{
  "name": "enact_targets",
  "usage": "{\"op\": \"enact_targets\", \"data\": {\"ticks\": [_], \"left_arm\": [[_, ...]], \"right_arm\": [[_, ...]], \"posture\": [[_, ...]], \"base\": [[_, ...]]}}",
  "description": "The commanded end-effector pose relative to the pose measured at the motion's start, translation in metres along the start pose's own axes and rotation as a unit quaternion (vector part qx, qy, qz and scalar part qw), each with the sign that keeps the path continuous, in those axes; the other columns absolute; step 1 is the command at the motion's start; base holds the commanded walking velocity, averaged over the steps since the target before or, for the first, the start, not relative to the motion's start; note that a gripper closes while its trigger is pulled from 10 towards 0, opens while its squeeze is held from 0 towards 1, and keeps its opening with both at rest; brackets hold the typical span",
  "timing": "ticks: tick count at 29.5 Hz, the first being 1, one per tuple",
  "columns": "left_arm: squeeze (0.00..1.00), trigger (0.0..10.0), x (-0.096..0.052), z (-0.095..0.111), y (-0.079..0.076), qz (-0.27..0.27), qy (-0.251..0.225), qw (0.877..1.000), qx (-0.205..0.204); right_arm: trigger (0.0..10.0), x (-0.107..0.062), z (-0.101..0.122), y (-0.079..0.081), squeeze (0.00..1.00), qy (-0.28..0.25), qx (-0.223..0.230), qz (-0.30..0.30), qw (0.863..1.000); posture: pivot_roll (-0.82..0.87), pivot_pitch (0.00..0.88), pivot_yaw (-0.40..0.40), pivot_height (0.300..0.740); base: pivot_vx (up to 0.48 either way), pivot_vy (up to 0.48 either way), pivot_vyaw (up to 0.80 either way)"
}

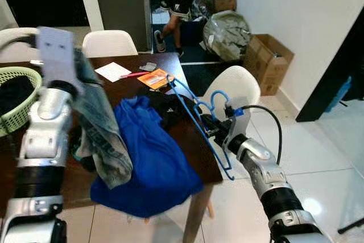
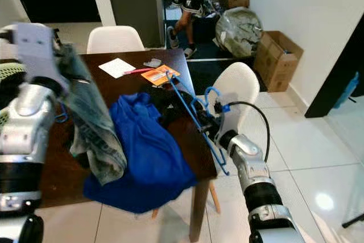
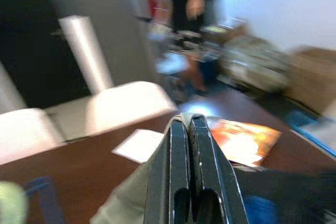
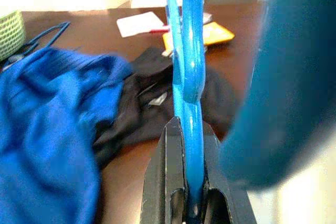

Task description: Hang hanger

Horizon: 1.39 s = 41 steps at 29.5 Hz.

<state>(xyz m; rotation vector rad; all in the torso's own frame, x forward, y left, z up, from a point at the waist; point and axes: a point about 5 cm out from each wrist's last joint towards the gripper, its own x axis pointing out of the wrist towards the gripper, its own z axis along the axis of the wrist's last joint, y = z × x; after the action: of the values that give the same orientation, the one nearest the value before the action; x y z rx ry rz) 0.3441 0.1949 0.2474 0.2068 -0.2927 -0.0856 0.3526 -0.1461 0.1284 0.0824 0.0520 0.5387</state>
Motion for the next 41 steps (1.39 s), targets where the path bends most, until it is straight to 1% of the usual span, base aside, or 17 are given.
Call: {"op": "enact_targets", "data": {"ticks": [1,2,3,5,7,12,18,19,20,22,23,25,28,30,32,38,41], "left_arm": [[0.31,10.0,-0.005,-0.016,-0.013,-0.030,0.042,0.999,-0.005],[1.00,10.0,-0.011,-0.032,-0.022,-0.055,0.079,0.995,-0.016],[1.00,10.0,-0.018,-0.042,-0.032,-0.090,0.099,0.991,-0.013],[1.00,10.0,-0.018,-0.042,-0.032,-0.090,0.099,0.991,-0.013],[1.00,10.0,-0.029,-0.046,-0.053,-0.173,0.100,0.980,-0.018],[1.00,10.0,-0.034,-0.042,-0.059,-0.213,0.094,0.973,-0.008],[1.00,10.0,-0.035,-0.025,-0.042,-0.217,0.074,0.973,0.001],[1.00,10.0,-0.025,-0.015,-0.017,-0.125,0.059,0.990,0.007],[0.00,10.0,-0.021,-0.010,0.000,-0.051,0.050,0.997,-0.002],[0.00,10.0,-0.021,-0.010,0.000,-0.051,0.050,0.997,-0.002],[0.00,10.0,-0.019,-0.008,0.010,-0.003,0.047,0.999,-0.011],[0.00,10.0,-0.019,-0.008,0.010,-0.003,0.047,0.999,-0.011],[0.00,10.0,-0.027,-0.017,-0.004,0.015,0.052,0.998,-0.013],[0.00,10.0,-0.040,-0.031,-0.029,0.008,0.063,0.998,-0.019],[0.00,10.0,-0.046,-0.037,-0.038,0.008,0.070,0.997,-0.026],[0.00,10.0,-0.058,-0.048,-0.045,0.018,0.090,0.995,-0.035],[0.00,10.0,-0.061,-0.054,-0.037,0.033,0.103,0.994,-0.021]], "right_arm": [[10.0,-0.001,-0.009,0.004,0.00,0.013,0.017,0.005,1.000],[10.0,0.000,-0.008,0.004,0.00,0.013,0.018,0.005,1.000],[10.0,0.000,-0.008,0.003,0.00,0.012,0.018,0.004,1.000],[10.0,0.000,-0.008,0.003,0.00,0.012,0.018,0.004,1.000],[10.0,-0.001,-0.007,0.003,0.00,0.012,0.018,0.003,1.000],[10.0,-0.001,-0.007,0.003,0.00,0.011,0.018,0.003,1.000],[10.0,-0.002,-0.006,0.002,0.00,0.010,0.018,0.002,1.000],[10.0,-0.002,-0.006,0.002,0.00,0.010,0.019,0.000,1.000],[10.0,-0.001,-0.006,0.002,0.00,0.010,0.019,-0.001,1.000],[10.0,-0.001,-0.006,0.002,0.00,0.010,0.019,-0.001,1.000],[10.0,-0.001,-0.006,0.001,0.00,0.010,0.020,-0.002,1.000],[10.0,-0.001,-0.006,0.001,0.00,0.010,0.020,-0.002,1.000],[10.0,-0.001,-0.006,0.001,0.00,0.007,0.023,-0.006,1.000],[10.0,-0.001,-0.004,-0.001,0.00,0.003,0.027,-0.012,1.000],[10.0,-0.001,-0.004,-0.001,0.00,0.001,0.028,-0.015,0.999],[10.0,-0.003,-0.003,-0.004,0.00,-0.002,0.027,-0.026,0.999],[10.0,-0.004,-0.002,-0.006,0.00,-0.005,0.028,-0.034,0.999]], "posture": [[0.00,0.028,0.022,0.740],[-0.01,0.030,0.022,0.740],[-0.01,0.031,0.020,0.740],[-0.01,0.031,0.020,0.740],[-0.01,0.032,0.021,0.740],[0.00,0.032,0.022,0.740],[0.00,0.035,0.021,0.740],[0.00,0.036,0.021,0.740],[0.01,0.036,0.022,0.740],[0.01,0.036,0.022,0.740],[0.01,0.036,0.022,0.740],[0.01,0.036,0.022,0.740],[0.00,0.037,0.023,0.740],[0.00,0.038,0.022,0.740],[0.00,0.037,0.021,0.740],[0.00,0.038,0.019,0.740],[0.00,0.040,0.017,0.740]], "base": [[0.000,0.000,0.00],[0.000,0.000,0.00],[0.000,0.000,0.00],[0.000,0.000,0.00],[0.000,0.000,0.00],[0.000,0.000,0.00],[0.000,0.000,0.00],[0.000,0.000,0.00],[0.000,0.000,0.00],[0.000,0.000,0.00],[0.000,0.000,0.00],[0.000,0.000,0.00],[-0.180,0.000,0.00],[-0.334,0.000,0.00],[-0.347,0.000,0.00],[-0.363,0.000,0.00],[-0.316,0.000,0.00]]}}
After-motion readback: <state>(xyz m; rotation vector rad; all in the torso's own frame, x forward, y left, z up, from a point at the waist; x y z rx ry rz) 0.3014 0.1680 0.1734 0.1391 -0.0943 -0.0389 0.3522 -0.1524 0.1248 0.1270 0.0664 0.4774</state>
